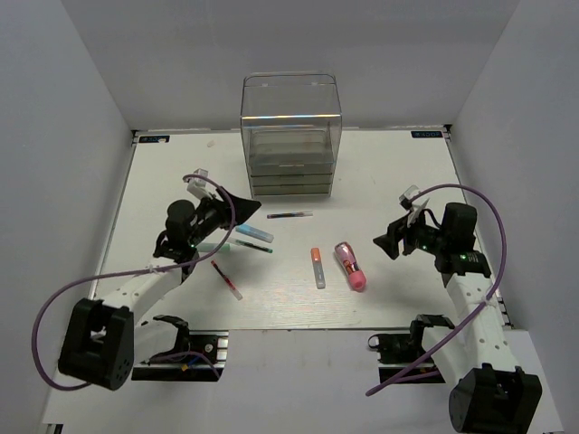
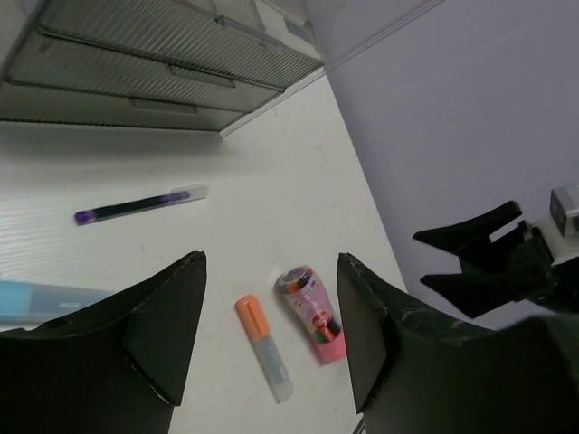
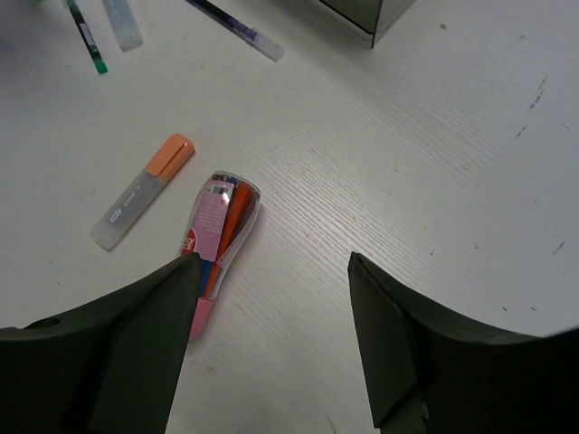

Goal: Sort the stationery into containers
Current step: Open the storage box at the center of the board.

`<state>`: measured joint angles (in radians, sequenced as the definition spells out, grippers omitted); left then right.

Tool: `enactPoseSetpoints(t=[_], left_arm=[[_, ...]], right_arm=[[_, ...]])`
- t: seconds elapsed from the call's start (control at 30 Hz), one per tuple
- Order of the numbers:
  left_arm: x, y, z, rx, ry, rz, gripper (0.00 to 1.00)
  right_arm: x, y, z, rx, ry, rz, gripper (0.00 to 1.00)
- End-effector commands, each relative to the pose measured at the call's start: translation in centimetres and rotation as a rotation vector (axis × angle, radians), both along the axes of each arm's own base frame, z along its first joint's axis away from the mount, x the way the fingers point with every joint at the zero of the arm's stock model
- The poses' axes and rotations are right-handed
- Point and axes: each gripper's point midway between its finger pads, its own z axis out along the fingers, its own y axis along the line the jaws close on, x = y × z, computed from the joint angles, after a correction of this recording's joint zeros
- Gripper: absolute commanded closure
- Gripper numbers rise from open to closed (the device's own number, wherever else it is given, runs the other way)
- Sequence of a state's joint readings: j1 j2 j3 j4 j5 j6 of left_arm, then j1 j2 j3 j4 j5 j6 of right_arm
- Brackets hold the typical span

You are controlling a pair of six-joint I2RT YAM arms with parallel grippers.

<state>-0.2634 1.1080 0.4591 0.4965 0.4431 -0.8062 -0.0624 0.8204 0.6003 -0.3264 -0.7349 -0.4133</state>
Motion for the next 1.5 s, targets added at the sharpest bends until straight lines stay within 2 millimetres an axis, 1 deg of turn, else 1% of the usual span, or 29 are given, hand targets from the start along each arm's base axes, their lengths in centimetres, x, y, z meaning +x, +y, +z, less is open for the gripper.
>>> enactPoseSetpoints(t=[0.0,0.03,0.1,0.13,0.17,0.27,0.3,0.33,0.37,0.4,0.47,0.5,0.57,0.6,0.63,0.67,0.7,0.8,0.83,0.87,0.93,0.97,1.0,1.13,1.17,1.23,1.3,1.4,1.47], left_arm=[[2.2,-1.3,4.1,-0.112,-0.075,0.072,0.30],[2.8,-1.6,3.2,-0.116,-0.048,0.087,0.32],[4.0,-1.9,3.1,-0.155,-0.033,0.144,0.35],[4.3,-2.8,3.4,-0.168,-0.033,0.143,0.39],[5.1,-3.2,2.2,-0.163,-0.004,0.162,0.39],[7.2,-3.8,2.6,-0.183,-0.003,0.247,0.39],[7.9,-4.3,1.4,-0.167,0.021,0.258,0.39],[8.6,-5.1,2.5,-0.189,0.008,0.259,0.39],[9.5,-4.9,2.7,-0.190,0.004,0.289,0.39],[10.4,-5.8,2.6,-0.185,0.011,0.291,0.39],[11.5,-6.1,1.7,-0.183,0.050,0.328,0.39],[12.3,-6.3,2.3,-0.201,0.045,0.341,0.39],[13.2,-6.6,0.0,-0.168,0.099,0.376,0.40],[13.9,-6.8,0.3,-0.170,0.096,0.385,0.40],[14.2,-7.0,0.1,-0.168,0.098,0.385,0.40],[14.6,-7.2,-0.8,-0.165,0.117,0.388,0.40],[15.0,-7.5,-0.6,-0.165,0.118,0.388,0.40],[15.8,-7.9,-0.7,-0.174,0.121,0.389,0.41],[16.0,-7.8,-1.5,-0.164,0.131,0.401,0.41],[16.1,-7.8,-1.0,-0.177,0.116,0.399,0.41],[16.3,-8.1,-1.2,-0.194,0.108,0.412,0.43],[16.4,-8.2,-0.5,-0.213,0.087,0.409,0.45],[16.4,-8.0,-1.1,-0.209,0.090,0.420,0.46],[16.5,-8.0,-1.3,-0.217,0.095,0.421,0.47],[16.7,-7.9,-0.6,-0.234,0.074,0.427,0.50],[16.6,-7.9,-1.0,-0.244,0.076,0.427,0.57],[16.6,-7.7,-0.5,-0.265,0.052,0.432,0.67],[16.3,-7.5,-0.6,-0.273,0.056,0.433,0.80],[15.8,-7.5,-0.8,-0.272,0.059,0.421,0.85]], right_arm=[[0.9,-0.2,0.6,0.011,-0.028,-0.045,0.28],[1.1,-0.3,0.7,0.014,-0.031,-0.059,0.28],[1.2,-0.5,0.5,0.010,-0.025,-0.083,0.28],[1.4,-0.5,0.6,0.013,-0.030,-0.089,0.30],[1.3,-0.6,0.5,0.018,-0.024,-0.097,0.32],[1.4,-0.7,0.6,0.016,-0.032,-0.114,0.33],[1.5,-0.7,0.8,0.018,-0.040,-0.117,0.33],[1.5,-0.7,0.9,0.018,-0.046,-0.119,0.33],[1.6,-0.8,0.8,0.014,-0.042,-0.129,0.33],[1.6,-0.8,1.1,0.015,-0.051,-0.131,0.33],[1.5,-0.8,1.0,0.017,-0.047,-0.133,0.33],[1.5,-0.7,1.1,0.017,-0.054,-0.128,0.33],[1.5,-0.7,1.3,0.014,-0.061,-0.130,0.33],[1.5,-0.7,1.2,0.015,-0.059,-0.129,0.33],[1.4,-0.6,1.4,0.016,-0.062,-0.128,0.33],[1.4,-0.6,1.4,0.015,-0.067,-0.127,0.33],[1.4,-0.5,1.4,0.015,-0.064,-0.124,0.33],[1.4,-0.4,1.3,0.013,-0.062,-0.121,0.33],[1.5,-0.4,1.3,0.011,-0.064,-0.123,0.33],[1.4,-0.4,1.2,0.011,-0.061,-0.122,0.33],[1.4,-0.3,1.2,0.008,-0.064,-0.119,0.35],[1.4,-0.3,1.2,0.007,-0.061,-0.118,0.35],[1.4,-0.3,1.1,0.006,-0.062,-0.114,0.35],[1.5,-0.3,1.0,0.001,-0.063,-0.119,0.35],[1.5,-0.4,0.9,-0.002,-0.059,-0.119,0.35],[1.5,-0.3,0.8,-0.003,-0.059,-0.119,0.35],[1.5,-0.3,0.7,-0.004,-0.058,-0.118,0.35],[1.6,-0.4,0.8,-0.006,-0.062,-0.119,0.35],[1.6,-0.4,0.7,-0.008,-0.058,-0.118,0.35]])
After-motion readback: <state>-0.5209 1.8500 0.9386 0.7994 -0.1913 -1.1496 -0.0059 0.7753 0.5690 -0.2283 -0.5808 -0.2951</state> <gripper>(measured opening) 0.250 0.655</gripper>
